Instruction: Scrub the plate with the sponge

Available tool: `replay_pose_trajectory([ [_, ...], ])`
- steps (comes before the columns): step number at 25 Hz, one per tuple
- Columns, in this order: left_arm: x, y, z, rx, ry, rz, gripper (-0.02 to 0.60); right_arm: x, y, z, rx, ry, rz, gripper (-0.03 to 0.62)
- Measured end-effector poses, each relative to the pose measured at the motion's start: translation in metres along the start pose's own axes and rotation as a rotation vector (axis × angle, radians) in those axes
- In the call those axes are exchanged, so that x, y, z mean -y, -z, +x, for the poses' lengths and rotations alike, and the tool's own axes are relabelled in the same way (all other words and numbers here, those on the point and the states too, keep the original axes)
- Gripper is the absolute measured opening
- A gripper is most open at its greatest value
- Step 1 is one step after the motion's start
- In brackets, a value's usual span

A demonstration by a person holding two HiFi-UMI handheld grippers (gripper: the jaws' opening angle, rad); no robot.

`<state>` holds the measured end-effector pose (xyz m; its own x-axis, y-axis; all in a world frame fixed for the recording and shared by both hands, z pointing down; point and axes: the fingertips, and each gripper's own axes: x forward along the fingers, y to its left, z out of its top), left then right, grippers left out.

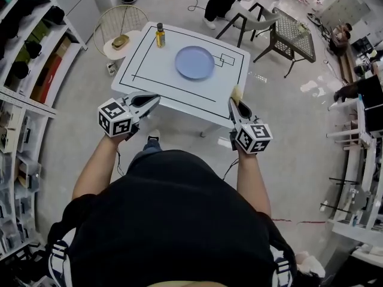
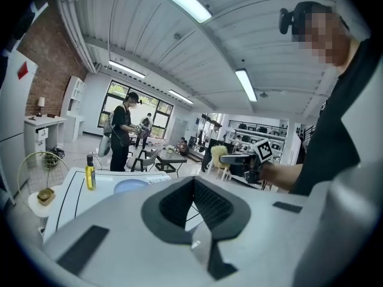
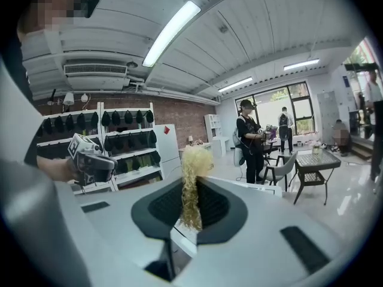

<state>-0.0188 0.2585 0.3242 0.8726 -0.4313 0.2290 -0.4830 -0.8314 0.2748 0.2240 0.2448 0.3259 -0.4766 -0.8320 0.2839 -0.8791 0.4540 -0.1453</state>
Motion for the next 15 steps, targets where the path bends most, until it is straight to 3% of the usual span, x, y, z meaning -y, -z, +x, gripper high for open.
replay_pose_trajectory([
  [9,-0.033,0.011,-0.01,-0.009,-0.024,-0.037,0.008,-0.009,0.004,0.032,-0.036,-0.009,-0.008,0.037],
  [15,-0.057,0.013,0.0,-0.033,0.003,-0.054,0.008,-0.003,-0.001,0.051,-0.051,0.013,-0.011,0.037],
])
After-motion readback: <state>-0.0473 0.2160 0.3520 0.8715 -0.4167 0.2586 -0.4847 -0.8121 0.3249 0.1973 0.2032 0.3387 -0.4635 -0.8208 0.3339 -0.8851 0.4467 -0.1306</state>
